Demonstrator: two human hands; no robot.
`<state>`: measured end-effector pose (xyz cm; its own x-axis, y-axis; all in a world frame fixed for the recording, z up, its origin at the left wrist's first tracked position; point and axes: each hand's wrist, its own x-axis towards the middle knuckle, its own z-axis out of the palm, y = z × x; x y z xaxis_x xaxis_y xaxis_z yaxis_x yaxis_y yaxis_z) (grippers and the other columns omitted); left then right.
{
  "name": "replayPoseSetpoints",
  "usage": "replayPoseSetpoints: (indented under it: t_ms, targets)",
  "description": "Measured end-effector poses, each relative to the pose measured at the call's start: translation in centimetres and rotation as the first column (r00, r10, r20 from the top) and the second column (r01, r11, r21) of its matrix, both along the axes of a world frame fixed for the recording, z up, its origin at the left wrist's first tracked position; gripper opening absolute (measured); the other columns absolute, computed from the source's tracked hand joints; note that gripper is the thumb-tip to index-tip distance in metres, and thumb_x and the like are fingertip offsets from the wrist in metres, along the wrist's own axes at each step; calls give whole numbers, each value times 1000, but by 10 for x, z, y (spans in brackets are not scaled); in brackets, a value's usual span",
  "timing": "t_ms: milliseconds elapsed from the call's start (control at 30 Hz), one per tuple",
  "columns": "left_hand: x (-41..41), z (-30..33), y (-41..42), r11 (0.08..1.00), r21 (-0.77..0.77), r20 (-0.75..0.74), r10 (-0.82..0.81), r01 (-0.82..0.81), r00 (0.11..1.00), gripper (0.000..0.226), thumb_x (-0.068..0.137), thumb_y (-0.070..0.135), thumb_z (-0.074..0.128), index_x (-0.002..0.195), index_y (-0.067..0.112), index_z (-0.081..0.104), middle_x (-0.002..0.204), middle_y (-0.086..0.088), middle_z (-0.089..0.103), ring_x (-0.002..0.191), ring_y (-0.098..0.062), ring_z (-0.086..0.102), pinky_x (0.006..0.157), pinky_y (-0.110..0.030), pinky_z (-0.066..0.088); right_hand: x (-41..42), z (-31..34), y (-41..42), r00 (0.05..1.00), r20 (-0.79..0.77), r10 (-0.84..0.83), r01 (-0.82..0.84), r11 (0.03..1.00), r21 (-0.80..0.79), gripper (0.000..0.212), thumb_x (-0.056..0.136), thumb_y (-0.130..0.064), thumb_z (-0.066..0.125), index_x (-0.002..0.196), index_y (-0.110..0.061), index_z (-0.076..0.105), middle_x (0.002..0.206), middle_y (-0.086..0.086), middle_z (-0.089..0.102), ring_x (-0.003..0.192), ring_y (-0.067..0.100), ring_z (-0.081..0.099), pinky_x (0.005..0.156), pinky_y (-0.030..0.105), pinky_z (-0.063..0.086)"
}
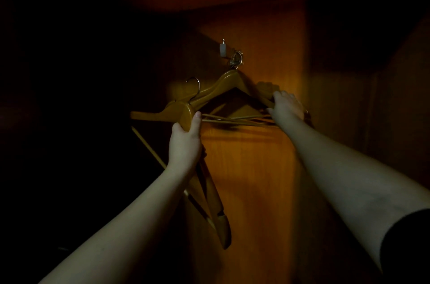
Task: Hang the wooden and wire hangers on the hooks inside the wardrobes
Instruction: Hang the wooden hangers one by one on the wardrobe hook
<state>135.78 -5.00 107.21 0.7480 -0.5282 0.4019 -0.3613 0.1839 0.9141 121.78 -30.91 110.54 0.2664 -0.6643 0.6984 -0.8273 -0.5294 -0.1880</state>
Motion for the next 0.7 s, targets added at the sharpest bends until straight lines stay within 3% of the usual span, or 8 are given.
replayPoseSetpoints:
  t_ms: [300, 433, 533, 633, 700]
  targets:
    - [-9, -2, -3, 1000, 4, -11, -24, 24, 1000, 44, 94, 57, 49, 111, 16, 47, 79, -2, 56, 62, -13, 59, 46, -21, 45, -16, -1, 10, 1000, 20, 12, -13, 997, 72, 54, 88, -40, 66, 133, -18, 46, 136, 8, 44, 127, 30, 38, 102, 45, 35]
    - [-10, -7, -7, 999, 14, -16, -33, 33, 999, 49, 91, 60, 50, 114, 17, 45, 89, -2, 58, 74, -15, 62, 57, -26, 48, -24, -11, 45, 951, 260, 168, -210, 967, 143, 52, 93, -46, 58, 134, -16, 48, 132, 7, 48, 124, 28, 44, 99, 42, 40]
    - [-14, -11, -10, 999, 27, -22, -44, 45, 999, 49, 91, 60, 52, 115, 17, 46, 92, 0, 58, 78, -15, 61, 61, -27, 49, -32, -32, 90, 854, 382, 353, -482, 814, 325, 34, 99, -43, 50, 116, -15, 59, 106, -1, 56, 99, 19, 54, 77, 33, 41]
    - [-16, -16, -16, 997, 43, -50, -55, 57, 997, 48, 89, 60, 54, 114, 19, 47, 96, 2, 58, 87, -15, 61, 77, -33, 54, -38, -67, 125, 794, 359, 492, -608, 650, 455, 35, 101, -46, 42, 101, -18, 64, 97, 0, 65, 87, 17, 60, 81, 40, 48]
    - [-19, -20, -20, 997, 35, -78, -60, 62, 995, 46, 88, 60, 57, 110, 21, 48, 98, 1, 60, 90, -16, 62, 78, -33, 53, -40, -90, 143, 737, 395, 549, -671, 521, 527, 30, 101, -47, 39, 101, -27, 62, 98, -7, 66, 85, 8, 62, 82, 34, 48]
